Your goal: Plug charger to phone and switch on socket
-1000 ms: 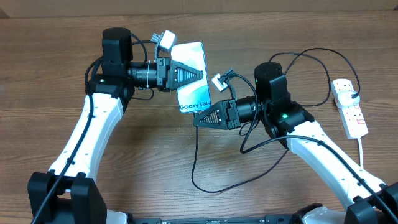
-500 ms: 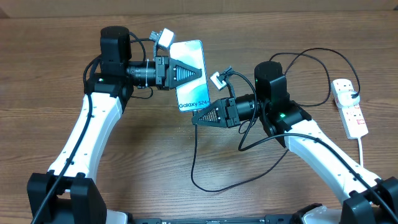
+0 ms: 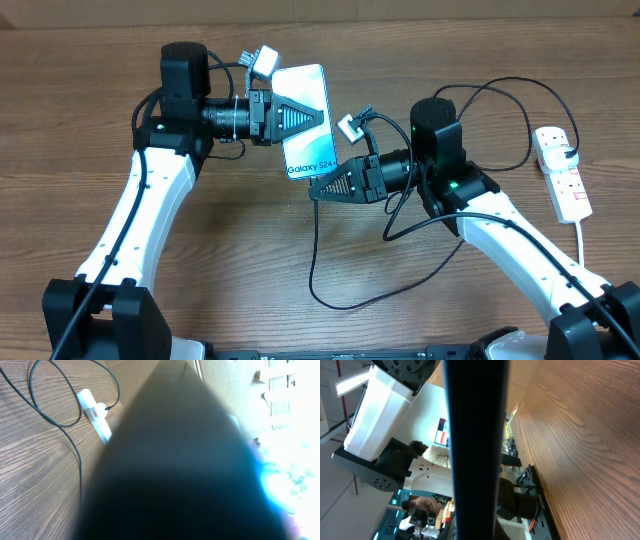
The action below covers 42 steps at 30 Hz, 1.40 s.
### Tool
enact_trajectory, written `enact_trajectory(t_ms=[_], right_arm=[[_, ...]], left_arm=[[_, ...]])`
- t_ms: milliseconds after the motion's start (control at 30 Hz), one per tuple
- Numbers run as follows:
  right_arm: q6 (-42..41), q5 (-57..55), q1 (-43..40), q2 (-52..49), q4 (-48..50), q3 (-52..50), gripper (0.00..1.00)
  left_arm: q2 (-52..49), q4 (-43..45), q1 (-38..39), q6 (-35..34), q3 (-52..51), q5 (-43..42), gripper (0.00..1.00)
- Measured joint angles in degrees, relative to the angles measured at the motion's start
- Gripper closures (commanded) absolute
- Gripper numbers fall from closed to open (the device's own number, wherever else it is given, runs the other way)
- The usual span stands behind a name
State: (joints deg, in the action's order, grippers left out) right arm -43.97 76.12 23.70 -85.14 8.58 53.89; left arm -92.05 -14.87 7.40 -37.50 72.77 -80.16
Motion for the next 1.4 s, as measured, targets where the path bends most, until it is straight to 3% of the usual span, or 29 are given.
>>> enact_trajectory(t_ms=[333, 367, 400, 433, 500, 567, 600, 900, 1200, 1267, 1367, 1400], right_arm=[[-0.4, -0.1, 0.0, 0.0, 0.2, 0.0, 0.94], [-0.4, -0.1, 0.0, 0.0, 0.2, 0.0, 0.79], [-0.6, -0.2, 0.0, 0.0, 0.3, 0.0, 0.48], [-0.5, -1.9, -0.2, 0.0, 1.2, 0.0, 0.34], [-0.9, -4.2, -1.6, 0.0, 2.2, 0.3, 0.14], [-0.8, -6.0, -3.1, 0.0, 2.3, 0.4, 0.01], [-0.8, -6.6, -3.4, 0.0, 2.2, 0.4, 0.0], [-0.8, -8.2, -3.4, 0.0, 2.3, 0.4, 0.03], [-0.8, -8.9, -3.4, 0.0, 4.0, 0.5, 0.43], [-0.7, -9.0, -3.4, 0.0, 4.9, 0.5, 0.51], [-0.9, -9.0, -3.4, 0.0, 5.1, 0.5, 0.54], [-0.9, -9.0, -3.4, 0.0, 5.1, 0.5, 0.61]], left_arm=[[0.0, 0.0, 0.0, 0.2, 0.0, 0.0, 0.96], [0.0, 0.0, 0.0, 0.2, 0.0, 0.0, 0.96], [0.0, 0.0, 0.0, 0.2, 0.0, 0.0, 0.96], [0.0, -0.5, 0.1, 0.6, 0.0, -0.6, 0.96], [0.0, -1.3, 1.4, 1.1, -0.6, -1.8, 0.96], [0.0, -1.5, 2.7, 1.5, -1.0, -2.3, 0.96], [0.0, -1.5, 3.0, 1.7, -1.0, -2.4, 0.96], [0.0, -1.5, 3.3, 1.9, -1.0, -1.8, 0.96], [0.0, -1.5, 3.3, 1.9, -1.0, -0.6, 0.96], [0.0, -1.5, 3.3, 1.9, -1.0, -0.5, 0.96], [0.0, -1.5, 3.3, 1.9, -1.0, -0.3, 0.96], [0.0, -1.5, 3.3, 1.9, -1.0, -0.3, 0.95]])
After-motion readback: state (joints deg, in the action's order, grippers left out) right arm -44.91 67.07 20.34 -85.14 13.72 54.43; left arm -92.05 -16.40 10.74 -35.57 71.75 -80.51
